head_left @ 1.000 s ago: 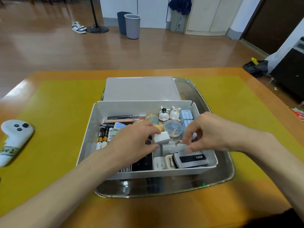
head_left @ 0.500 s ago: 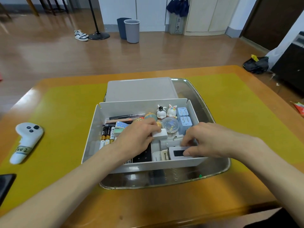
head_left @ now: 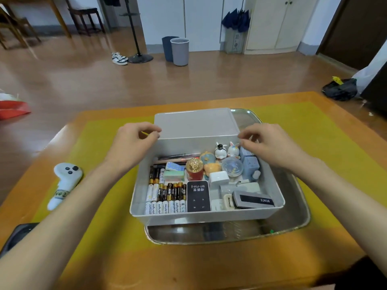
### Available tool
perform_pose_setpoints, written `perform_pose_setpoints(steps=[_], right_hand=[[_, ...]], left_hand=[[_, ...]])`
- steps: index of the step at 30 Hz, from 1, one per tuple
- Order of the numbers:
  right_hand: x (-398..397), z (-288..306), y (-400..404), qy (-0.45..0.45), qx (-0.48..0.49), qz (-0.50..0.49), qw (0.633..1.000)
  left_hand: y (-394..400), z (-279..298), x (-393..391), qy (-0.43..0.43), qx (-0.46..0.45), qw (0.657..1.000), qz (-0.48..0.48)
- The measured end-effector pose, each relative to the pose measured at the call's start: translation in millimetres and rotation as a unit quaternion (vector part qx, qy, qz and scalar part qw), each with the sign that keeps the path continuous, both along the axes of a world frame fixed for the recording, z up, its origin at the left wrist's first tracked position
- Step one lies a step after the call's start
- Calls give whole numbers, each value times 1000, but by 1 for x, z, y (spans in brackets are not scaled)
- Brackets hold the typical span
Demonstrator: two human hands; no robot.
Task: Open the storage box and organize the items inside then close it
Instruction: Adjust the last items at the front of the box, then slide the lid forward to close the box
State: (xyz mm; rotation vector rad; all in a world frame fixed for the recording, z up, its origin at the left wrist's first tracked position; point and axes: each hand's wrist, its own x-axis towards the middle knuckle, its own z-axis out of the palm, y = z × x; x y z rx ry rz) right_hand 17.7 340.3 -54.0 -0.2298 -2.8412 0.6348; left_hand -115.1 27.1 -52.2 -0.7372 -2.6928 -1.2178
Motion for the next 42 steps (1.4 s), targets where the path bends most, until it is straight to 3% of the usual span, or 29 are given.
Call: perform_pose_setpoints(steps=[5, 9, 16, 20, 27, 32, 39, 42], right_hand=[[-55, -10, 4, 34, -62, -45, 996], [-97, -18, 19, -46, -147, -125, 980], [-149, -31, 37, -177, -229, -204, 935], [-162, -45, 47, -199, -269, -228, 914], [-170, -58, 52, -221, -260, -233, 911], [-179, -65, 47, -212, -298, -221, 904], [-179, -62, 49, -176, -313, -243, 901], [-175, -51, 50, -131, -319, -250, 905]], left_hand=[[-5, -10, -23, -48, -4, 998, 34], [11, -1, -64, -67, -101, 992, 25], [55, -13, -132, -240, -233, 941, 50], [60, -41, -151, -333, -213, 915, 73], [54, -66, -173, -327, -197, 916, 122], [57, -73, -179, -378, -82, 912, 140], [59, -76, -184, -358, -32, 918, 170], [61, -71, -185, -296, -23, 934, 197]])
